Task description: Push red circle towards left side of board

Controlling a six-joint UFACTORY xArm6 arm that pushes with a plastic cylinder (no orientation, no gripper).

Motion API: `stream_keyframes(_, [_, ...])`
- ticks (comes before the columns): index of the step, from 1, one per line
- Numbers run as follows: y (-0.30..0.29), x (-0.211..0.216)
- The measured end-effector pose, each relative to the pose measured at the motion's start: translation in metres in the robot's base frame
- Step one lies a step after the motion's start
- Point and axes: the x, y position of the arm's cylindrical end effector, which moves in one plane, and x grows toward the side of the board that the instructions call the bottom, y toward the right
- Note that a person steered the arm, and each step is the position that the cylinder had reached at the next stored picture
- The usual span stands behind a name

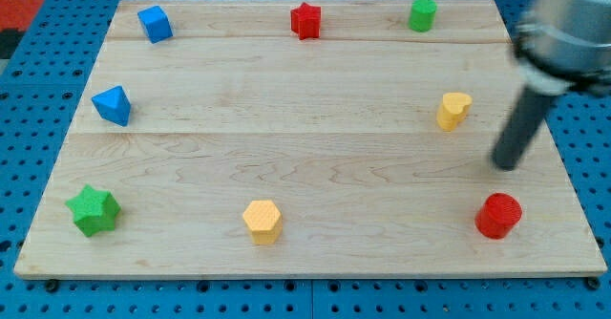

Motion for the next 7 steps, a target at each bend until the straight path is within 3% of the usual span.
stream_keyframes(1, [0.039, 0.036])
stream_keyframes(2, [0.015, 0.083])
stream_keyframes(4, [-0.030, 0.078])
stream_keyframes(5, [-0.004, 0.086])
stream_keyframes(6, [-0.024, 0.082])
stream_keyframes(7, [-0.079, 0.076])
